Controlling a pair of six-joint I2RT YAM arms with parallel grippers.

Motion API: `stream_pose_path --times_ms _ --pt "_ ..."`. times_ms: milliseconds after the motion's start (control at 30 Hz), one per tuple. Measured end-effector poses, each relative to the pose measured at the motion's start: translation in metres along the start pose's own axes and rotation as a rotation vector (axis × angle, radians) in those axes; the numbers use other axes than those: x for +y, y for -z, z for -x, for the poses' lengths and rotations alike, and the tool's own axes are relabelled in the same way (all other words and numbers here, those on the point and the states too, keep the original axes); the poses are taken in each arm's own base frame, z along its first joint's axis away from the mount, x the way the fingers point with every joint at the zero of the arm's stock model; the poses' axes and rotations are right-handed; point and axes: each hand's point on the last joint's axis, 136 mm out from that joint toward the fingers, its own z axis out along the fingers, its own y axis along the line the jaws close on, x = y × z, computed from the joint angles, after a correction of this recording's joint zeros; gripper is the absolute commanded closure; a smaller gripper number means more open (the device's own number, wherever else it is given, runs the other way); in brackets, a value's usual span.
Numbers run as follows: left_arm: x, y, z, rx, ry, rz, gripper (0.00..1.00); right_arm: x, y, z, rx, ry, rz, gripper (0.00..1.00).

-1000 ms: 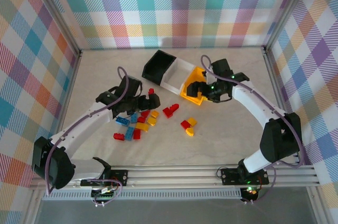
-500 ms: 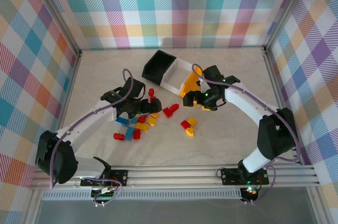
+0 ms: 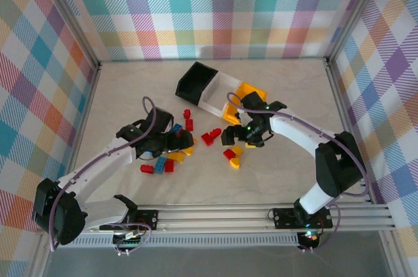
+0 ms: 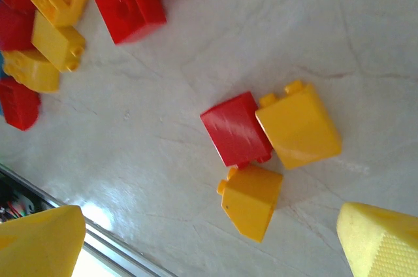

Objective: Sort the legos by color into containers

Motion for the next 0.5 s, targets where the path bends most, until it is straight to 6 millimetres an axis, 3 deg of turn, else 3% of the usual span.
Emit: stream_pose_path --times_ms 300,500 --pt "0.003 0.008 -0.003 -0.02 -0.004 -0.008 0.02 0.005 -0.01 -0.017 0.038 0.028 -0.05 0.07" --pt "0.006 0.016 -0.004 -0.041 -0.006 -0.007 0.02 -0.001 -0.019 -0.012 0.067 0.017 -0.098 0.09"
